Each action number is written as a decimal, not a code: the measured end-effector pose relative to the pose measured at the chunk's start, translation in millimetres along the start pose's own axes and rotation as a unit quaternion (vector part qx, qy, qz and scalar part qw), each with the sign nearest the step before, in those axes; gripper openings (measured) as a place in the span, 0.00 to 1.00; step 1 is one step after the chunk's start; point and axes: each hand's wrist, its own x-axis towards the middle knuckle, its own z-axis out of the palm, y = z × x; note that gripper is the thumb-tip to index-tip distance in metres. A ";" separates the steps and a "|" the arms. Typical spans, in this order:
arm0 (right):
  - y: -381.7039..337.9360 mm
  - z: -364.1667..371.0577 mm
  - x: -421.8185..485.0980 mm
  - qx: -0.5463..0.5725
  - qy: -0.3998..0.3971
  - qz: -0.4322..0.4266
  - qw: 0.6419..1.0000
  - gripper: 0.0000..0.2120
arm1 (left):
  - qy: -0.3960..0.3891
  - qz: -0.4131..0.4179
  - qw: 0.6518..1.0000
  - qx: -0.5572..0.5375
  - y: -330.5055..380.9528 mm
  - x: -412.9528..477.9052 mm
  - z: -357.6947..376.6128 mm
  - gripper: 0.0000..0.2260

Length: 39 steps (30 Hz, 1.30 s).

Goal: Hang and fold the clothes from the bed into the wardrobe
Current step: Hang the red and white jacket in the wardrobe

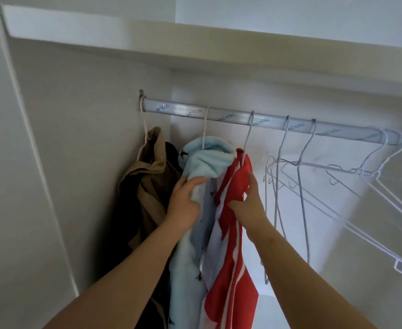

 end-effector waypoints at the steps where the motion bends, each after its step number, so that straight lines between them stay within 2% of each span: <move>1: 4.1 0.1 -5.5 0.002 0.011 0.007 1.000 0.39 | 0.005 -0.007 1.000 -0.024 -1.8 -0.8 -3.0 0.27; 4: 10.5 0.2 -15.2 -0.009 0.005 0.023 1.000 0.37 | 0.019 -0.030 0.997 -0.063 -3.4 -3.0 -9.9 0.27; 11: 3.9 4.9 -22.5 -0.029 -0.016 0.012 0.999 0.31 | 0.069 -0.070 0.992 -0.079 -1.4 -5.0 -20.4 0.25; 15: 0.7 17.9 -20.4 -0.008 -0.037 0.004 0.999 0.30 | 0.062 -0.071 0.994 -0.063 -1.3 -5.6 -25.4 0.25; 20: 2.6 31.4 -20.9 0.032 -0.021 0.024 0.999 0.33 | 0.049 -0.048 0.997 -0.024 -2.3 -6.8 -24.1 0.24; 26: 7.5 30.2 -38.7 0.015 -0.002 0.020 1.000 0.32 | 0.047 -0.058 0.997 -0.014 -4.7 -19.7 -12.9 0.26; 31: 14.3 18.5 -69.3 0.007 -0.014 0.010 1.000 0.29 | 0.046 -0.082 0.995 -0.044 -4.3 -54.6 -6.5 0.24; 39: 60.5 3.3 -133.3 -0.070 -0.055 0.037 0.995 0.20 | 0.099 -0.151 0.983 -0.040 -5.9 -143.6 7.0 0.15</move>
